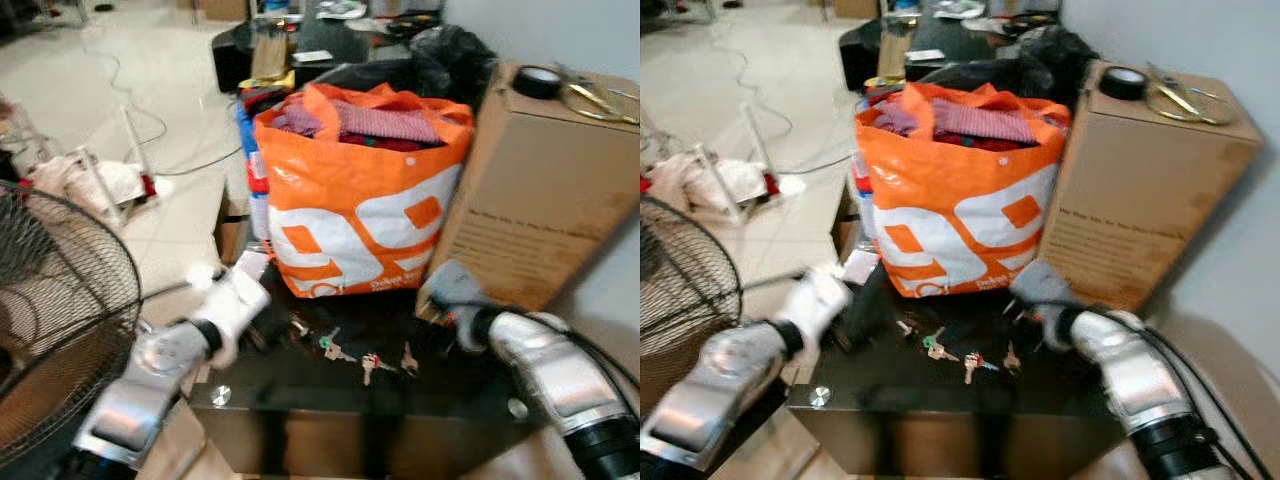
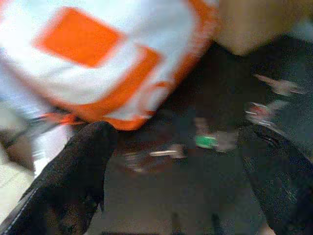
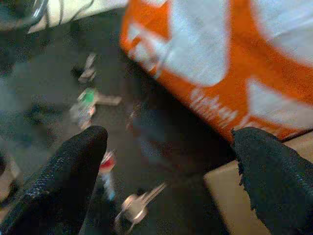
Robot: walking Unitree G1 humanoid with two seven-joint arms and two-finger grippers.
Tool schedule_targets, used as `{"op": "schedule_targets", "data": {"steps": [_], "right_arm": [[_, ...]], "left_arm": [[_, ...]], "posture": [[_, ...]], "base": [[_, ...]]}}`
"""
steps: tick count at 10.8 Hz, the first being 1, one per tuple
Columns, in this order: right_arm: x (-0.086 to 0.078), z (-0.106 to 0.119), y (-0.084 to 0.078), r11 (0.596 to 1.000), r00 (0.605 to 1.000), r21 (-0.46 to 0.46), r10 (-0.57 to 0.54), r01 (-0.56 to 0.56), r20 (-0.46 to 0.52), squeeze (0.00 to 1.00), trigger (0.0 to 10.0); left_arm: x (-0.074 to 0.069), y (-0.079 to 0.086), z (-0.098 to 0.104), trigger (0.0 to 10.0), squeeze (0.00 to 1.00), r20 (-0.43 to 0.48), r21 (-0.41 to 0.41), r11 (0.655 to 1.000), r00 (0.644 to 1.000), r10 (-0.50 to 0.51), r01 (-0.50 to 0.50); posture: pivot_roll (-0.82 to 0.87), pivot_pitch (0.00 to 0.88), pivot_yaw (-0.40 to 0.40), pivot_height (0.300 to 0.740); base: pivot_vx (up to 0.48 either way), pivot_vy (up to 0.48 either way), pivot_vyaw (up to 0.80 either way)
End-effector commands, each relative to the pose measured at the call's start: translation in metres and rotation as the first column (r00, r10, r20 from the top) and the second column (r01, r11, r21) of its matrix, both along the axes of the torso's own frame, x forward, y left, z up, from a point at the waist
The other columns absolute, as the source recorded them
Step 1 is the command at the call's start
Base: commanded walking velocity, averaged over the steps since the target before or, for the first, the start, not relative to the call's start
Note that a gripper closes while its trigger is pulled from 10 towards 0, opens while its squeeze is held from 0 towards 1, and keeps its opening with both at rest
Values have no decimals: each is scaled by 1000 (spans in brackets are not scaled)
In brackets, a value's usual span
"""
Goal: Hang keys on a hook
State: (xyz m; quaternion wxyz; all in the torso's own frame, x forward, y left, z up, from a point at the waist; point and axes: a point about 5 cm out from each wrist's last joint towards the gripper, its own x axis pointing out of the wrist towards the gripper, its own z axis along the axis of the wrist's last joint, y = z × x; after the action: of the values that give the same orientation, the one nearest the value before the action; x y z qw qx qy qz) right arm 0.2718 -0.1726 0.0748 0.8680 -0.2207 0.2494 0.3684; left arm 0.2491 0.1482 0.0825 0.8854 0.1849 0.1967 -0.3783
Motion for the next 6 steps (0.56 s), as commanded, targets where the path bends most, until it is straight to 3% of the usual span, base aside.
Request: {"op": "schedule_targets", "data": {"steps": [1, 4, 5, 6], "right_arm": [[1, -4, 5, 999, 1000, -48, 22, -23, -14, 0, 10000], [3, -33, 6, 987, 998, -154, -55, 47, -43, 0, 10000], [-2, -46, 18, 987, 995, -158, -32, 16, -99, 0, 10000], [-3, -50, 21, 985, 994, -170, -26, 8, -107, 0, 10000]], "left_arm": [[-4, -4, -4, 10000, 0, -23, 16, 997, 997, -76, 76], [-16, -13, -13, 10000, 0, -79, -26, 979, 976, -205, 204], [-23, -22, -13, 10000, 0, -119, -47, 958, 950, -287, 284], [-25, -22, -15, 10000, 0, -133, -41, 953, 944, -303, 300]], "posture": [[-170, 0, 9, 740], [-209, 0, 19, 740], [-218, 0, 21, 740], [-219, 0, 21, 740]], "base": [[0, 0, 0], [0, 0, 0], [0, 0, 0], [0, 0, 0]]}}
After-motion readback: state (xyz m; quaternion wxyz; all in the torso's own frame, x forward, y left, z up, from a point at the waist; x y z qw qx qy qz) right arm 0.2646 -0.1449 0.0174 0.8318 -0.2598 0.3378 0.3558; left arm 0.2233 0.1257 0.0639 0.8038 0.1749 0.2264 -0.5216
